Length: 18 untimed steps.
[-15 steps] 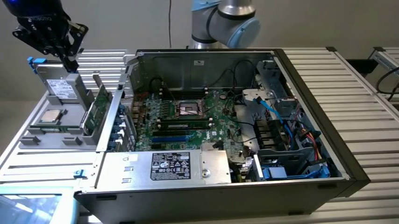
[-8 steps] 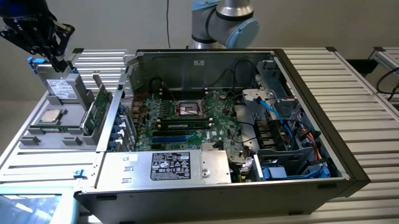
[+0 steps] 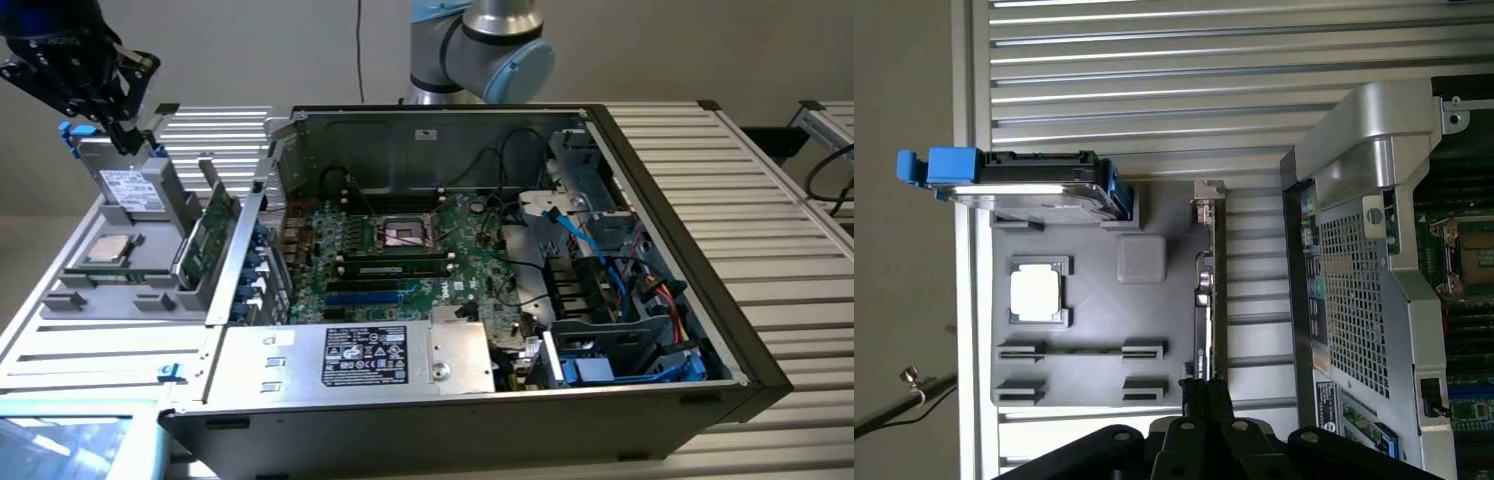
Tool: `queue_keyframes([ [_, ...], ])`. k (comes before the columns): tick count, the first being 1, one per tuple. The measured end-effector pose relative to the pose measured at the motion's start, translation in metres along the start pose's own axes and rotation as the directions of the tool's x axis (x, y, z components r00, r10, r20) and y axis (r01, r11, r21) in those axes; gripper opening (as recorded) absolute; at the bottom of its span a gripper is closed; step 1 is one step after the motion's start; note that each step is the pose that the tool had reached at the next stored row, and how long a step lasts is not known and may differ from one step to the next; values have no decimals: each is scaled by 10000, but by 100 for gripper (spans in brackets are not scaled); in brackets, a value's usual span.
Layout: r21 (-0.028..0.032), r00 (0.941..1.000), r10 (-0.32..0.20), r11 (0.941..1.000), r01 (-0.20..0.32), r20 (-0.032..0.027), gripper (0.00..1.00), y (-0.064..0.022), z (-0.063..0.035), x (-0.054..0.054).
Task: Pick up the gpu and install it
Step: 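Pick up the gpu and move the gpu toward the slot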
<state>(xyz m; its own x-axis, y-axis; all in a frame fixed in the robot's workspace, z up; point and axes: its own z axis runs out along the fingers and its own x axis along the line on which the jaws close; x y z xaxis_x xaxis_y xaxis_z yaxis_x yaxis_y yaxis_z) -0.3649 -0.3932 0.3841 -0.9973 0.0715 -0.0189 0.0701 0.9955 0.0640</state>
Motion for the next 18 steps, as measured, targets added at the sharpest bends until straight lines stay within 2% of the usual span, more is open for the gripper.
queue_keyframes([
  [8, -1, 10000, 0, 10000, 0, 0, 13, 0, 0, 0],
  [10, 0, 10000, 0, 10000, 0, 0, 26, 0, 0, 0],
  [11, 0, 10000, 0, 10000, 0, 0, 26, 0, 0, 0],
  [13, 0, 10000, 0, 10000, 0, 0, 37, 0, 0, 0],
  [14, 0, 10000, 0, 10000, 0, 0, 37, 0, 0, 0],
  [16, -1, 10000, 0, 10000, 0, 1, 49, -1, 6, 1],
  [18, -2, 10000, 0, 10000, 0, 5, 49, -3, 41, 5],
])
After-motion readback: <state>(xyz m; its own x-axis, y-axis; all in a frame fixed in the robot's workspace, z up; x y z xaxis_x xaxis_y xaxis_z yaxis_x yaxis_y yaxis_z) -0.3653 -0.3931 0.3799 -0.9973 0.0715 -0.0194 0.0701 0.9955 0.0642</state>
